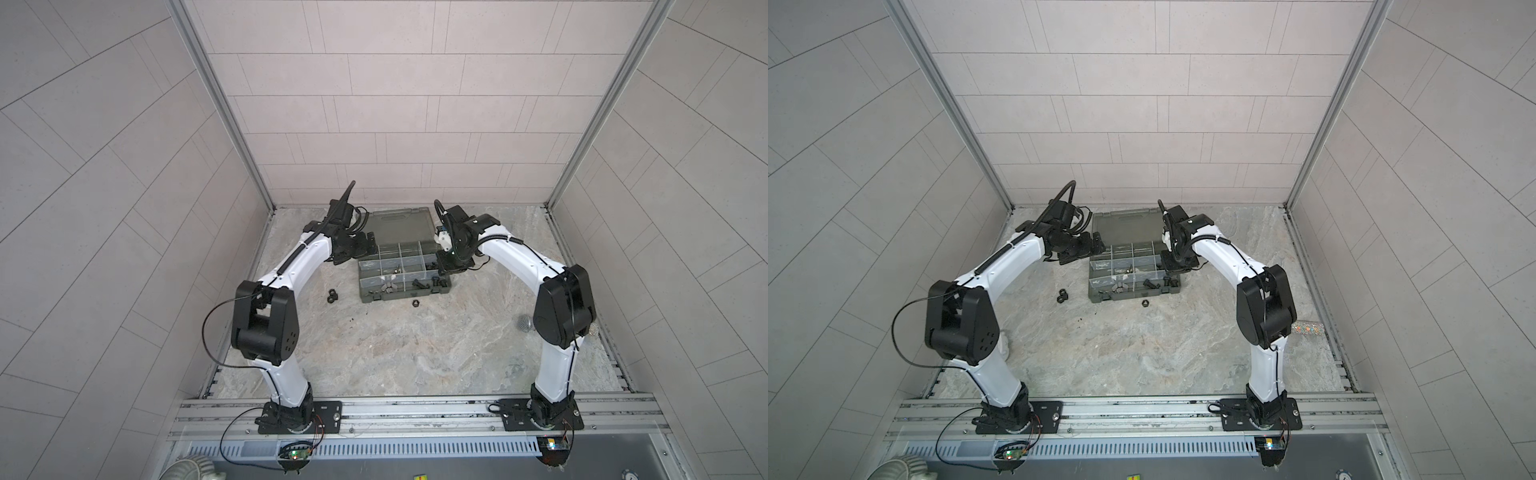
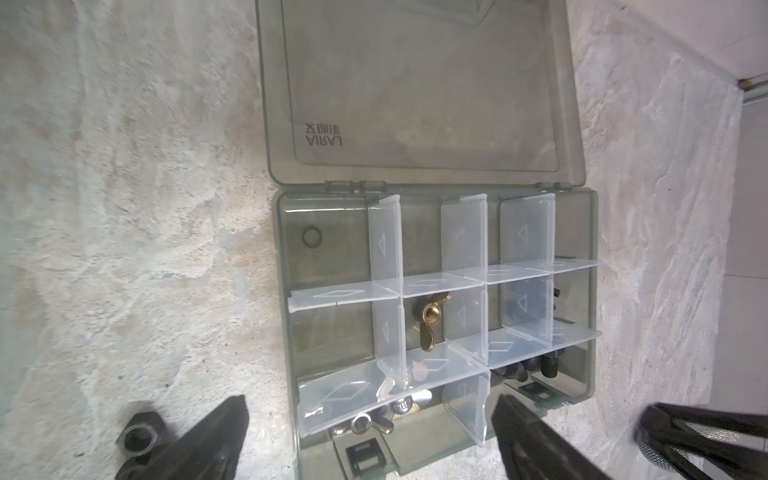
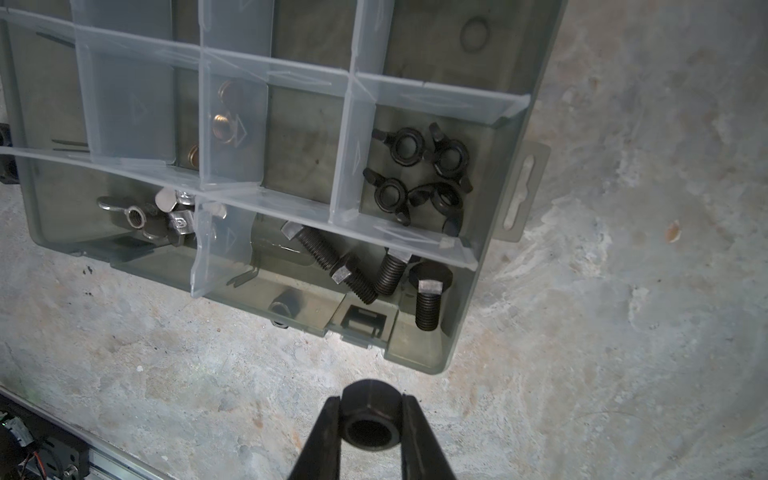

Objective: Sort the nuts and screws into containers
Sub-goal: 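Close the right gripper on the black hex nut, then lift the hex nut with the right gripper over the box compartments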

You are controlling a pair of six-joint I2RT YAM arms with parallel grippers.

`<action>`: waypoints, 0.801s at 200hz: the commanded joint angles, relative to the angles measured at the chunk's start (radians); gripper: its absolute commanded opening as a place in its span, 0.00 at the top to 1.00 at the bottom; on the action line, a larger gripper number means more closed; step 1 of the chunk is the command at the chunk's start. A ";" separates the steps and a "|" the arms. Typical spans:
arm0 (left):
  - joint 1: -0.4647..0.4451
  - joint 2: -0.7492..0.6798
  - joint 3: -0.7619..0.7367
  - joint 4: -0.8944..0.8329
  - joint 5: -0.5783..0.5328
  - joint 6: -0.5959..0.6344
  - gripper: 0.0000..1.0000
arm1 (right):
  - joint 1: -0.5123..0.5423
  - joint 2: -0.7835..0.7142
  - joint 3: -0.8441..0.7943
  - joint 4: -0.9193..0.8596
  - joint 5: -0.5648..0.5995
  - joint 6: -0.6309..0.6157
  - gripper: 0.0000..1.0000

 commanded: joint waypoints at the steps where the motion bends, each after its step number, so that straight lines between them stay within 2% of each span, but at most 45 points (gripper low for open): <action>1: 0.033 -0.093 -0.031 -0.075 -0.039 0.042 0.02 | 0.001 0.050 0.061 -0.029 -0.026 -0.002 0.76; 65: 0.085 -0.270 -0.170 -0.068 -0.091 0.058 0.02 | 0.039 0.206 0.242 -0.034 -0.070 0.014 0.76; 146: 0.128 -0.313 -0.195 -0.097 -0.083 0.081 0.02 | 0.045 0.357 0.451 -0.105 -0.073 0.008 0.74; 160: 0.131 -0.316 -0.197 -0.097 -0.079 0.082 0.02 | 0.044 0.371 0.465 -0.108 -0.072 0.008 0.67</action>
